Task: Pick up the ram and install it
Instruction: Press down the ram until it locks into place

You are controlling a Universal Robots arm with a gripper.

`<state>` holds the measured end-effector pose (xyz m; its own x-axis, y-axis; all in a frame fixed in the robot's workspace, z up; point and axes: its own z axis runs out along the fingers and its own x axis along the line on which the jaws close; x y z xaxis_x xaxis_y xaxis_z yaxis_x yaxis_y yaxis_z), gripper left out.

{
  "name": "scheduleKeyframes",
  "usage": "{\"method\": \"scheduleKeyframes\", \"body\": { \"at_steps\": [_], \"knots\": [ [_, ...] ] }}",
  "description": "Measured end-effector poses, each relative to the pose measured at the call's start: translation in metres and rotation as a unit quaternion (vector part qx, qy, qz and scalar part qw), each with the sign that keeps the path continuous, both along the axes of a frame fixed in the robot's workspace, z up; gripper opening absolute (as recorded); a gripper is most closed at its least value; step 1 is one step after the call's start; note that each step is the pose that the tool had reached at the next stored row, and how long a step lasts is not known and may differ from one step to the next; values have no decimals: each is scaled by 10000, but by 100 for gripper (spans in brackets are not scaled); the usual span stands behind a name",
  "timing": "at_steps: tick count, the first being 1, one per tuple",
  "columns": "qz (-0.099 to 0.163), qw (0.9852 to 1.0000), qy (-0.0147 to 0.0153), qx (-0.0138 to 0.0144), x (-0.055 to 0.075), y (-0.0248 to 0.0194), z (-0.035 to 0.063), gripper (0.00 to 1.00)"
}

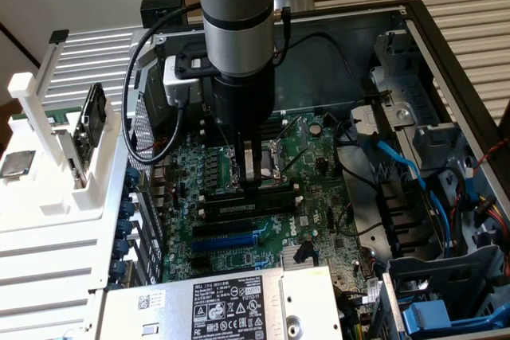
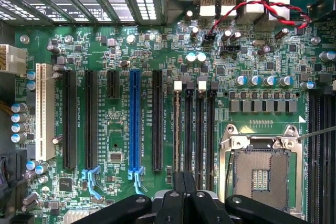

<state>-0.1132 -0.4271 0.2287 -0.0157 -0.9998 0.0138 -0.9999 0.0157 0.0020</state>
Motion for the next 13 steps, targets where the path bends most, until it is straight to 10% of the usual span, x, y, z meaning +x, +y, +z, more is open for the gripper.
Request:
{"method": "scheduleKeyframes", "body": {
  "at_steps": [13],
  "knots": [
    [2,10000,1,-1,0,-2,-13,10]
  ]
}}
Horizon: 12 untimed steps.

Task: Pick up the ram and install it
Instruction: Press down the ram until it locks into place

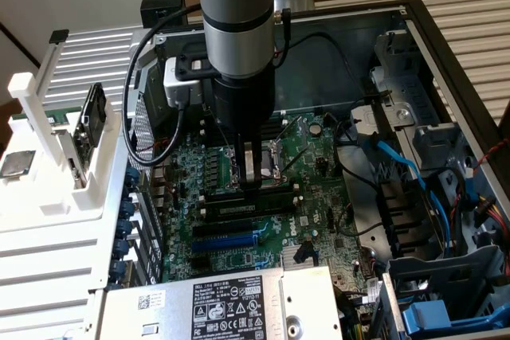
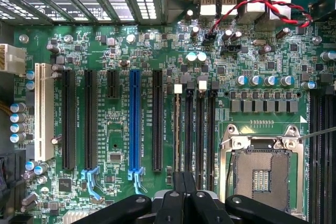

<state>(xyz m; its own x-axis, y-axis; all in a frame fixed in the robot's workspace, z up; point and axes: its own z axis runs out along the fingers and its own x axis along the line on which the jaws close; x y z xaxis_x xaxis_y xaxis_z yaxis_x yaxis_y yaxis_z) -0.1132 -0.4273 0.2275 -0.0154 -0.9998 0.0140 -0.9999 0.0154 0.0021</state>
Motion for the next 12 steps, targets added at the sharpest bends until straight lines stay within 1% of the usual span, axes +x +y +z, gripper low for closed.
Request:
{"method": "scheduleKeyframes", "body": {
  "at_steps": [5,12],
  "knots": [
    [-1,10000,-2,3,-1,1,1,10],
    [0,10000,-2,1,-7,1,2,10]
  ]
}}
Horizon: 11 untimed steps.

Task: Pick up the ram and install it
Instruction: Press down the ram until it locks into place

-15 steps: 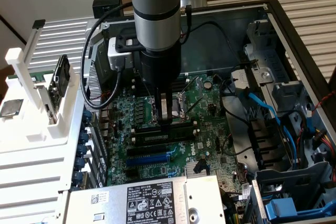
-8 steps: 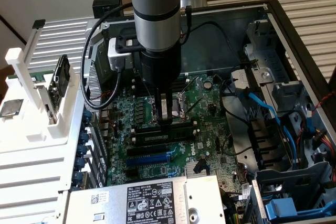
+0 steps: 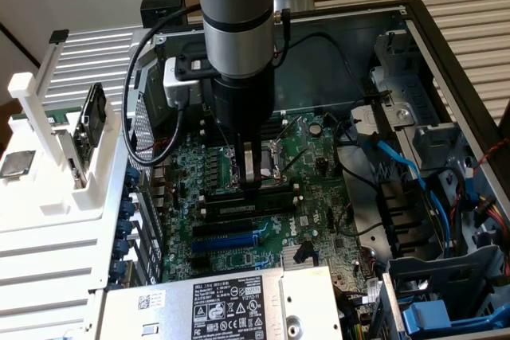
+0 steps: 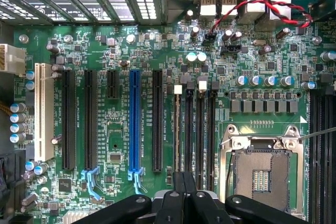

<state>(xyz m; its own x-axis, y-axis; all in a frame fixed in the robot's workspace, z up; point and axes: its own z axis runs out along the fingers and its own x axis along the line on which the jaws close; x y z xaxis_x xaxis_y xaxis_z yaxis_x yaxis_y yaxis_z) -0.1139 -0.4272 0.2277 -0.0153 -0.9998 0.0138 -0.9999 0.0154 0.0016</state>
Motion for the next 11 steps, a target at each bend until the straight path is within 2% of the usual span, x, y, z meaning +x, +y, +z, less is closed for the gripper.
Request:
{"method": "scheduleKeyframes", "body": {
  "at_steps": [11],
  "knots": [
    [0,10000,0,5,-40,0,1,10]
  ]
}}
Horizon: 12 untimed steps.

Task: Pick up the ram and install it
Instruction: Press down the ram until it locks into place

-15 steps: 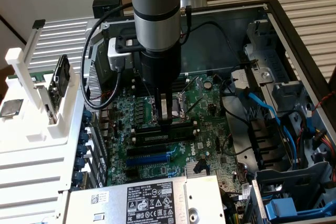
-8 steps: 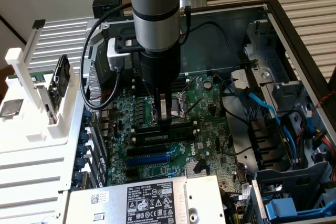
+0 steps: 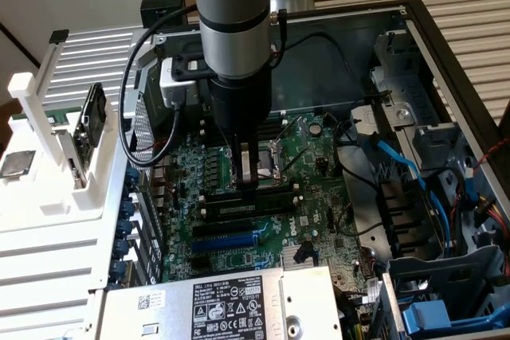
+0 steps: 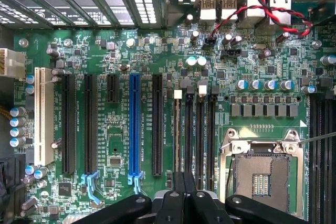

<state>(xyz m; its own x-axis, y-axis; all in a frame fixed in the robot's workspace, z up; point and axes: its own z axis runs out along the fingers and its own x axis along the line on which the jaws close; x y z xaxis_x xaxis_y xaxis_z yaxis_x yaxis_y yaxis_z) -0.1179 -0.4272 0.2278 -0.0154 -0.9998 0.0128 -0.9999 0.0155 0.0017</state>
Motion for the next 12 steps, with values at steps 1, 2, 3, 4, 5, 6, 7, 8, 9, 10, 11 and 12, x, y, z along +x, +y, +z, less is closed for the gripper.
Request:
{"method": "scheduleKeyframes", "body": {
  "at_steps": [1,2,3,4,5,6,7,8,9,10,11,12],
  "knots": [
    [0,10000,0,1,-5,0,1,10],
    [0,10000,0,3,-7,0,3,10],
    [0,10000,-1,6,-8,0,10,10],
    [-1,10000,-2,9,-8,1,24,10],
    [-1,10000,-1,6,-9,0,50,10],
    [-1,10000,0,4,-9,0,81,10],
    [-1,10000,0,6,-9,0,116,10],
    [-1,10000,0,6,-9,0,148,10],
    [0,10000,0,6,-9,0,181,10],
    [0,10000,0,7,-9,0,206,10],
    [0,10000,0,7,-9,0,230,10],
    [0,10000,0,7,-9,0,247,10]
  ]
}}
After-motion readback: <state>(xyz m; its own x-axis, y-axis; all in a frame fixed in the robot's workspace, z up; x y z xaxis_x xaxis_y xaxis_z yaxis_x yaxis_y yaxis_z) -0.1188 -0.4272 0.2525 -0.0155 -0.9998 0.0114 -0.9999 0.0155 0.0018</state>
